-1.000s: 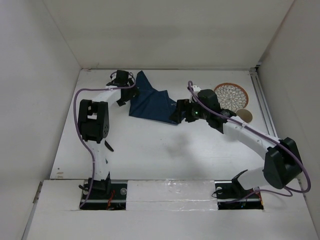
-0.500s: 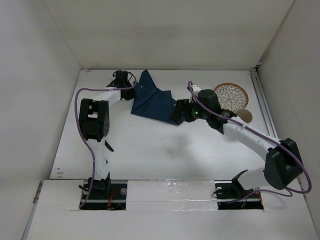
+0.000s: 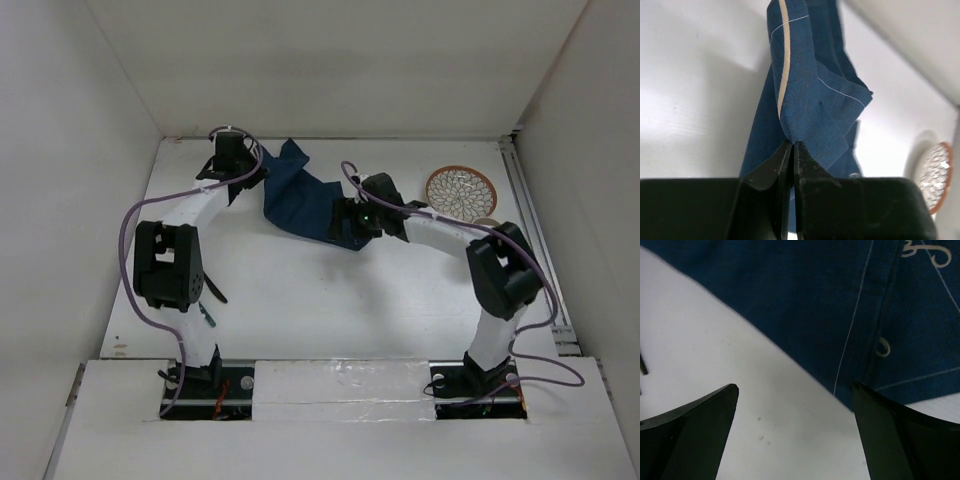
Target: Set the dinner table for one person
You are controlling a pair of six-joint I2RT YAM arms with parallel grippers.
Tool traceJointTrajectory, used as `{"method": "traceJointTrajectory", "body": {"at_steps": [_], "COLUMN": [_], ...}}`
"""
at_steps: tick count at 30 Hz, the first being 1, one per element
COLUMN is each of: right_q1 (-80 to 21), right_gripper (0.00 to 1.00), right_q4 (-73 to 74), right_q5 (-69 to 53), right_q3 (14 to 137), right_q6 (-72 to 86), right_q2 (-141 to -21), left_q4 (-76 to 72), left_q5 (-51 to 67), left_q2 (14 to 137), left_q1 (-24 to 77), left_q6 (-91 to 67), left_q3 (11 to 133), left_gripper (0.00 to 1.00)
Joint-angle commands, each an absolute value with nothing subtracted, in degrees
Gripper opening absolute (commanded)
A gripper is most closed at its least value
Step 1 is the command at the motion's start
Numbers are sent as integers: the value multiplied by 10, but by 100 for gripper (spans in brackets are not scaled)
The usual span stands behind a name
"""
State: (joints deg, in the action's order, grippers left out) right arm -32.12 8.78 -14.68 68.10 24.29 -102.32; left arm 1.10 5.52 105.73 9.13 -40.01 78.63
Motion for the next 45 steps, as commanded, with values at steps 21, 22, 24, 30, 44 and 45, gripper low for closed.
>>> {"method": "traceJointTrajectory", "body": {"at_steps": [21,22,24,30,44,45], "right_q1": [-283,-283,-278,-258,-226,-226], "right_gripper": [100,100,100,100,100,100], "right_q4": [222,235,241,252,214,226], "right_q5": [35,40,66,116,-236,-236], "right_q3": [783,783,783,805,1107,1159], "right_q6": [314,314,314,280,119,113], "right_q2": [-1128,-1122,-1093,-1031,-1263,-1303], "left_q4": [299,299,315,335,303,303], "left_q5": [-306,-306,-306,-311,-136,-121], "left_q2": [1003,1008,1013,988,785,773], "left_q1": [92,92,92,136,142,142], "left_q6": [-721,-721,-702,-636,-465,-451], "left_q3": [715,715,732,761,725,725], "left_gripper": [2,3,8,60,99,99]}}
